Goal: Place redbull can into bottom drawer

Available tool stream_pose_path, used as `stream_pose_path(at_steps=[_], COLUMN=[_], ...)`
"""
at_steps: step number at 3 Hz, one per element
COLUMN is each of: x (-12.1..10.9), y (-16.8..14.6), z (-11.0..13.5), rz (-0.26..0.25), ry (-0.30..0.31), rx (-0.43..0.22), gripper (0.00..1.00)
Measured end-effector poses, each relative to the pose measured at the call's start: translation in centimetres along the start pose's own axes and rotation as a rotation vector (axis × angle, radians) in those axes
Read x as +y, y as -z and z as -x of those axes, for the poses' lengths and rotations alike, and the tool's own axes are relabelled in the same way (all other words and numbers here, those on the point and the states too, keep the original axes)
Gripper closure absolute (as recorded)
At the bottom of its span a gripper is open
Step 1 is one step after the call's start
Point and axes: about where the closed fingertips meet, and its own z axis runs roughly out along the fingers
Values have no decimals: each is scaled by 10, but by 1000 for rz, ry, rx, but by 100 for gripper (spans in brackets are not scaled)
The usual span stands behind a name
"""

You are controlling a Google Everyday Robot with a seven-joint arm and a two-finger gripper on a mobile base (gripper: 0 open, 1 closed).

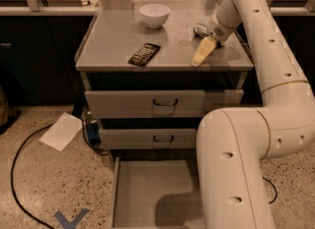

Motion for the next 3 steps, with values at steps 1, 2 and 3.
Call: stream_pose_path(at_steps=[1, 2, 3], x=[24, 40, 37], y=[12, 18, 13], z=[4, 22, 25], rz=[94, 147, 138], ry=[43, 83, 82], rx=[-54, -134, -142], gripper=[0, 0, 0])
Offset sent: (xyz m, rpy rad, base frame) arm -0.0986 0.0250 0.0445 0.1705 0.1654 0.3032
